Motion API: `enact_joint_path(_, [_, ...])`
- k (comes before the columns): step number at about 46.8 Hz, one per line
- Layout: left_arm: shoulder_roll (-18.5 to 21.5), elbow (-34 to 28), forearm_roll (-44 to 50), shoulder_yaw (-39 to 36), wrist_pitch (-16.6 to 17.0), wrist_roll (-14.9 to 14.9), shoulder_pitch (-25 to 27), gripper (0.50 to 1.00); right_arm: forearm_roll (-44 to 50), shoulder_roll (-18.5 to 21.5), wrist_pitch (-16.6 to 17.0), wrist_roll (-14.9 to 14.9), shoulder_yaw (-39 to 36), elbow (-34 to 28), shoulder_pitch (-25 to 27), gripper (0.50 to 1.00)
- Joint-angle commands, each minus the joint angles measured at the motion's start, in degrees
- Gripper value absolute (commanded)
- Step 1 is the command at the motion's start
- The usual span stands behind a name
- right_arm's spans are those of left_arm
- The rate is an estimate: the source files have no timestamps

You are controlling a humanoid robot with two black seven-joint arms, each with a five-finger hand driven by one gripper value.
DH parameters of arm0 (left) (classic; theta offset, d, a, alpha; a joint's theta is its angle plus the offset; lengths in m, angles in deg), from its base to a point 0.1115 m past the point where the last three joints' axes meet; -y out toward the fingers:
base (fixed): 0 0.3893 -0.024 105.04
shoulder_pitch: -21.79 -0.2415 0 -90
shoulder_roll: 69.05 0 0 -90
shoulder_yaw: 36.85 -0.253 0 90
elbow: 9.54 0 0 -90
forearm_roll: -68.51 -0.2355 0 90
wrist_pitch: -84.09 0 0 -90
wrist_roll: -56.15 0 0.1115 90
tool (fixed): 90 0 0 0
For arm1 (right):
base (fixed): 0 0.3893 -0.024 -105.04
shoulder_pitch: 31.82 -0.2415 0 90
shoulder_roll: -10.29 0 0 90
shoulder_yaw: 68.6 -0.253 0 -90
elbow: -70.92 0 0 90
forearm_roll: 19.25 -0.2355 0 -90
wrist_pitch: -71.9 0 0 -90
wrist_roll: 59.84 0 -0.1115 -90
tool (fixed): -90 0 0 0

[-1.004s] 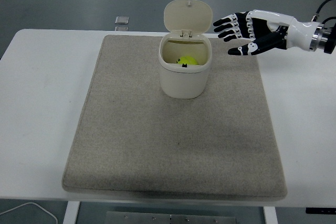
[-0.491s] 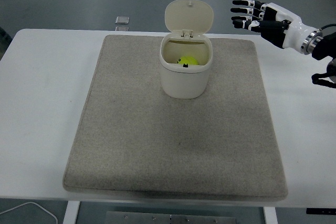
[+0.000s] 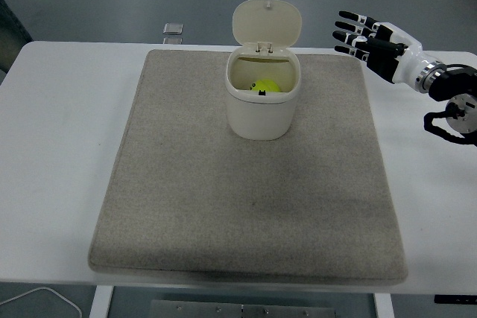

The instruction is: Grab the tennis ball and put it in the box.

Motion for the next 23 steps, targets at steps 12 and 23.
enact_joint_path(12, [0.00, 0.00, -0.03, 0.00, -0.09, 0.00, 0.00, 0.992, 0.81, -0.09, 0.65, 0.01, 0.09, -0.08, 0.23, 0.926])
enact_joint_path(23, [0.00, 0.00, 0.06, 0.00, 0.00, 0.00, 0.00, 0.992, 0.89, -0.35, 0.65, 0.01, 0.09, -0.08, 0.76, 0.926])
